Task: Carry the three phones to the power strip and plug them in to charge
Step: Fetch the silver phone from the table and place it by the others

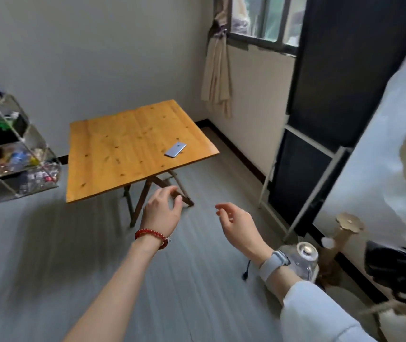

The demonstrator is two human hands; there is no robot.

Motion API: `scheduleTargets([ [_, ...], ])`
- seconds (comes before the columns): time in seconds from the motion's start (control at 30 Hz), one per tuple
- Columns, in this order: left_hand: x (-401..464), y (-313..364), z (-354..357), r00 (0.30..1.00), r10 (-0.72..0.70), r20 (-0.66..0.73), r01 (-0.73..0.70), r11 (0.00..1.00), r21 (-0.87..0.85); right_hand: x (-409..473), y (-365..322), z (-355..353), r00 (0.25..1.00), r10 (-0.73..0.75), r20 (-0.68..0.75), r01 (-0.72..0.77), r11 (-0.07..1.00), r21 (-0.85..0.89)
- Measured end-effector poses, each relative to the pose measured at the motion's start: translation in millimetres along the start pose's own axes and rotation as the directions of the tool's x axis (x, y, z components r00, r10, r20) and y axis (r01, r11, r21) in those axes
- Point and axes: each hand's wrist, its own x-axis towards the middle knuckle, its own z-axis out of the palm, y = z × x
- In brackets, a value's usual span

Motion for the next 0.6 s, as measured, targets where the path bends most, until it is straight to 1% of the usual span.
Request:
scheduleTargets([
  [0.1,60.8,-39.0,3.5,0.999,-0.042,-0.026,0.043,0.999,0.022,65.2,-3.9,27.2,0.999,-0.008,0.051,0.009,1.000,-0.012],
  [0.23,156.6,-85.8,8.6,0.996,-0.075,-0.047,0.076,0.997,0.023,165.7,-15.0,62.3,0.997,-0.020,0.069,0.022,1.000,-0.021],
  [0.33,230.7,-122.4,10.3,0.996,-0.084,-0.034,0.086,0.995,0.043,245.0,-26.9,92.1,0.997,-0.002,0.080,0.005,0.999,-0.035],
  [0.47,317.2,-175.1,13.9,0.992,-0.124,-0.001,0.123,0.989,0.077,338.4,-36.7,132.8,0.993,0.054,0.102,-0.048,0.997,-0.063],
  [0.6,377.2,-225.8,38.1,0.970,-0.231,0.079,0.223,0.970,0.099,408.8,-27.5,174.6,0.981,0.159,0.115,-0.151,0.986,-0.074],
])
